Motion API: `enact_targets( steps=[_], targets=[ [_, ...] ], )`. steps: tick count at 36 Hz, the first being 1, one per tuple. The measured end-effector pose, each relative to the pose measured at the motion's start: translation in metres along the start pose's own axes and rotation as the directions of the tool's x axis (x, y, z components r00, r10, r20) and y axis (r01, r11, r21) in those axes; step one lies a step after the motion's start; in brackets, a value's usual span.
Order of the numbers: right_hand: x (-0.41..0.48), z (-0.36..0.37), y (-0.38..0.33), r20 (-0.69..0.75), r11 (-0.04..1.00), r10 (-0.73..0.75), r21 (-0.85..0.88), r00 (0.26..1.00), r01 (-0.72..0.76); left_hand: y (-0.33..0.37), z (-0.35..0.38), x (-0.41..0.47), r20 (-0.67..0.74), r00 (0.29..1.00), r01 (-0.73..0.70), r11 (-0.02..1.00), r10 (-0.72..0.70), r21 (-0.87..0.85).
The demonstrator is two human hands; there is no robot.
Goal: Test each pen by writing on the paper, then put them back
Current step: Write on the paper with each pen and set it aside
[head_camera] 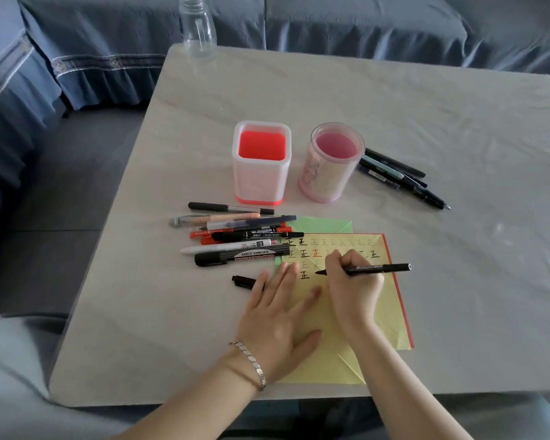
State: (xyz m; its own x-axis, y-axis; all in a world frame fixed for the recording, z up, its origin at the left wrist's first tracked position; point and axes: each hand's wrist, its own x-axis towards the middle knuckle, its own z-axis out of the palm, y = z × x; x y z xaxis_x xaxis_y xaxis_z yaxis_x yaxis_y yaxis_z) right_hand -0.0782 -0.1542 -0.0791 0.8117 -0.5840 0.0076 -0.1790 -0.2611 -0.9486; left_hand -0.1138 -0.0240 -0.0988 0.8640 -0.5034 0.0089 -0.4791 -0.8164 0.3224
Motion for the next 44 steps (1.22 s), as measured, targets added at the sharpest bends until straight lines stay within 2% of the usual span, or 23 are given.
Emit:
enact_targets(
  steps=[14,29,36,44],
  targets=[
    [0.0006,0.0006,0.0040,0.012,0.998,-0.064,-0.022,0.998,0.065,0.0013,0.0000,-0.0013,0.009,1.000,0.026,1.000,-0.026,0.009],
    [0.0010,0.0017,0.0069,0.026,0.996,-0.083,-0.042,0.996,0.084,0.0017,0.0001,-0.0008,-0.010,0.999,0.032,0.999,-0.032,-0.005],
    [0.0014,0.0022,0.0065,-0.035,0.995,-0.078,-0.070,0.996,0.075,0.0020,0.0000,-0.0010,0.007,0.999,0.035,0.999,-0.035,0.015],
    [0.0013,0.0014,0.0046,-0.006,0.997,-0.063,-0.053,0.998,0.063,0.0027,-0.0018,-0.0010,0.007,0.999,0.035,0.999,-0.035,0.001]
  ],
)
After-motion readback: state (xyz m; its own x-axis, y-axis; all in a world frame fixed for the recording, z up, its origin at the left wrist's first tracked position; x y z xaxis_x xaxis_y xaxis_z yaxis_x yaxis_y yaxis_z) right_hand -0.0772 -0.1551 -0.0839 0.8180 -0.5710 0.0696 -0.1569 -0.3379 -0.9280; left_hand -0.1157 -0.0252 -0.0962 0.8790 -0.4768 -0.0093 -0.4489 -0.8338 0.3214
